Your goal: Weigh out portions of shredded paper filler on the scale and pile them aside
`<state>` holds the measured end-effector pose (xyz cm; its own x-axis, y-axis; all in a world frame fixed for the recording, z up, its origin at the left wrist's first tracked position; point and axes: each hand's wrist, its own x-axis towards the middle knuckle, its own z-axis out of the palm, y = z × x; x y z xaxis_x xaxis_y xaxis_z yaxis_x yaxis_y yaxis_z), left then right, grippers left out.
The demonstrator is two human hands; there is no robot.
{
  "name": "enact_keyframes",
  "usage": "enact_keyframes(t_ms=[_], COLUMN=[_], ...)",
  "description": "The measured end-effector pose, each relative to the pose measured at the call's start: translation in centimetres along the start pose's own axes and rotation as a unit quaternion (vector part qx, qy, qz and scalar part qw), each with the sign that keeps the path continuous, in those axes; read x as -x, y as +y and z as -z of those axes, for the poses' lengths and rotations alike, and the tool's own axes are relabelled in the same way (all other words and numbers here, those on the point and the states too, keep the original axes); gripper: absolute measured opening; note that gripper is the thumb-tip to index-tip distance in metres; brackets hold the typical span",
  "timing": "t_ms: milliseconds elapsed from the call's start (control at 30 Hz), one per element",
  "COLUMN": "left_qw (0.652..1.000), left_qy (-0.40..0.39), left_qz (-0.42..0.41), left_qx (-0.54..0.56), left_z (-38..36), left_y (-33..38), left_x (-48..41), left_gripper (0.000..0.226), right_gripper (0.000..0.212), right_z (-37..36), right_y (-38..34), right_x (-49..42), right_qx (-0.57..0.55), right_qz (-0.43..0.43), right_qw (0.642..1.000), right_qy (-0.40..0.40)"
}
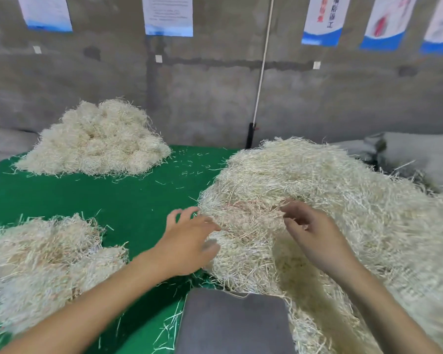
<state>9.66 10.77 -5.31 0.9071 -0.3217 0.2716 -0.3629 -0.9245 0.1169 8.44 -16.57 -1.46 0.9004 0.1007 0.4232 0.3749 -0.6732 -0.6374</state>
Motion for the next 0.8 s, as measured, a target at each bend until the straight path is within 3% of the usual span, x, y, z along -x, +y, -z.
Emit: enact_keyframes(t_ms=[67,167,300,367,467,533,667,800], left_qw=[0.997,0.988,0.991,0.994,0.996,0.986,0.920,0.781], left_qy=[0.008,-0.048,-0.109,-0.101,-0.033,0.019,0.079,0.094], left_qz=[-0.021,-0.021,-0.023,-0.025,-0.042,-0.026,0.035,0.131], left_qx=[0.070,0.143,0.068,0.024,0.074,0.162,0.382,0.604], left_z=[-0.2,-0.9,-3.4,-4.3,-5.2,-5.0,-2.6,0.0], left_y=[3.4,7.3,10.7,11.3,10.6,9.7,8.8,9.3], left_x=[-2.6,-5.2,-6.8,-6.9,-7.0,-6.9,-7.2,-7.4], left_gripper=[0.051,0.083,0.102,0.082,0.007,0.012,0.030,0.046], right_gripper=[0.028,0.036,0.056,0.059,0.052,0.059,0.073,0.084], right_z=[0.8,1.8,1.2,0.4,-0.3,-0.6,-1.1,-1.4], right_y=[1.0,2.4,3.8,4.5,5.7,5.8,4.9,3.3], right_x=[0.3,0.6,0.4,0.0,0.0,0.2,-0.3,-1.2], right_qx=[0.044,0.110,0.213,0.247,0.252,0.238,0.219,0.133], right_qz=[-0.019,-0.019,-0.009,0.001,0.006,0.004,0.065,0.040], right_qw=[0.999,0.993,0.966,0.954,0.947,0.954,0.973,0.988], right_qy=[-0.005,-0.043,-0.148,-0.171,-0.199,-0.181,-0.033,0.071])
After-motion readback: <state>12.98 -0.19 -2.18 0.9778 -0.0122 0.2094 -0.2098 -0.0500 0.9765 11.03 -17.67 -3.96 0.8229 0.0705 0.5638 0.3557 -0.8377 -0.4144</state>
